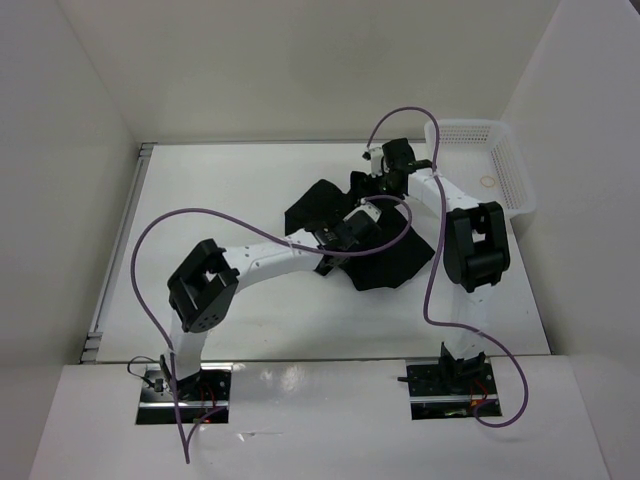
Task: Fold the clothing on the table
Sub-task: Flatten the skirt out
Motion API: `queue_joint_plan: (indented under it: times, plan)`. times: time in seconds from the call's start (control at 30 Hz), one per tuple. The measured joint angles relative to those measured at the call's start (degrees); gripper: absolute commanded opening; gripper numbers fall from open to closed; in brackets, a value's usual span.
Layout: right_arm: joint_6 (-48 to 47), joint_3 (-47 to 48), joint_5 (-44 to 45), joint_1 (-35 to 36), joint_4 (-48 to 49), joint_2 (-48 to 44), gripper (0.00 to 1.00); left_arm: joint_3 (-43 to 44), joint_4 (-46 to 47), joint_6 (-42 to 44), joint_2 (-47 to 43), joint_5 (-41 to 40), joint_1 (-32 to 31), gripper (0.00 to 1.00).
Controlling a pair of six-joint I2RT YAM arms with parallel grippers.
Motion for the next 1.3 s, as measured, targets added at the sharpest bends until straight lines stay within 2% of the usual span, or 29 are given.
queue_joint_plan:
  times: [0.43,0.6,0.77,1.3]
  plan:
    - [0.00,-2.10,0.48,0.00,0.28,-1.42,0.00,2.21,2.19,0.00,2.93,-5.03,-1.53,0.58]
    - [0.00,-2.23,0.48,0.00,0.33,-1.92,0.00,2.21,2.91,0.22,3.04,-6.32,-1.49,0.50]
    - [0.00,-2.71,0.48,0.00,0.42,-2.10,0.00,2.21,3.80,0.37,3.50,-7.26,-1.49,0.37]
    - [0.00,-3.26,0.48,0.00,0.42,-2.89,0.00,2.21,4.37,0.59,6.67,-8.24,-1.49,0.40]
